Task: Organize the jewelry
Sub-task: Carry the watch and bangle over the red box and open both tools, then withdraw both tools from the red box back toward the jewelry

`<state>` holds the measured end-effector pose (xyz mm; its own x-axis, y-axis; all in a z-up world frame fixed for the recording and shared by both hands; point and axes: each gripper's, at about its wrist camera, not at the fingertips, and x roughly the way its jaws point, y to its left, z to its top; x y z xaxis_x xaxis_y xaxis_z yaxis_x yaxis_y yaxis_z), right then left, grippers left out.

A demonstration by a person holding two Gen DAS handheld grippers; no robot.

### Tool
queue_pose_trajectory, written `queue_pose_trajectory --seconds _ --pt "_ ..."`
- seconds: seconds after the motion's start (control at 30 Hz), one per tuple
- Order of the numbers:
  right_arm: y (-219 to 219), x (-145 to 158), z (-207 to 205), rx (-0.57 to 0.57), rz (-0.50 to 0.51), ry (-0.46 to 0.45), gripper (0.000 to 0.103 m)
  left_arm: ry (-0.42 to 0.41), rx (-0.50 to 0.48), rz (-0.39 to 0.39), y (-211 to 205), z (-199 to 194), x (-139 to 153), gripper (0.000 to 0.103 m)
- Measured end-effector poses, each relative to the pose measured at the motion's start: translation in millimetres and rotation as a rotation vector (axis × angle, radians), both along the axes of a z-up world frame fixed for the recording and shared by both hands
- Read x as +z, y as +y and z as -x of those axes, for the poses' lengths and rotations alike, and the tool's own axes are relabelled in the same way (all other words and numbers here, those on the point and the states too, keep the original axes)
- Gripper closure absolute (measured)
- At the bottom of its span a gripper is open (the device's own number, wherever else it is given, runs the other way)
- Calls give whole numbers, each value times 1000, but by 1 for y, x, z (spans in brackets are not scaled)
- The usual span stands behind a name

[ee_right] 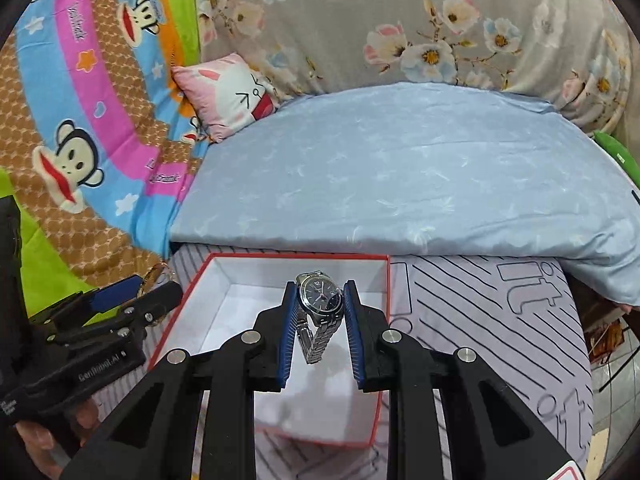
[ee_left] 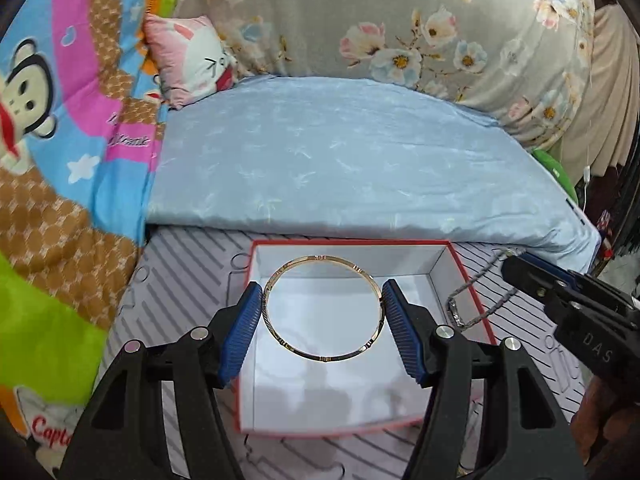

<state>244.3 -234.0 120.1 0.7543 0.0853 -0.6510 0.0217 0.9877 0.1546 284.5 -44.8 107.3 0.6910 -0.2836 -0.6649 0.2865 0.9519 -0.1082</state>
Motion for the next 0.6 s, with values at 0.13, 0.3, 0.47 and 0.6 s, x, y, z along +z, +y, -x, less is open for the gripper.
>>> queue_pose_trajectory --seconds 0.13,0.3,0.47,0.6 --pt "0 -22 -36 -2 5 41 81 19 -5 -58 -22 -30 -22 44" --pt "1 -44 -61 -6 30 85 81 56 -10 -88 -35 -51 -47 44" --pt "3 -51 -66 -11 60 84 77 54 29 -125 -39 -58 -53 32" --pt "3 -38 -53 -16 88 38 67 19 47 -141 -37 -49 -45 28"
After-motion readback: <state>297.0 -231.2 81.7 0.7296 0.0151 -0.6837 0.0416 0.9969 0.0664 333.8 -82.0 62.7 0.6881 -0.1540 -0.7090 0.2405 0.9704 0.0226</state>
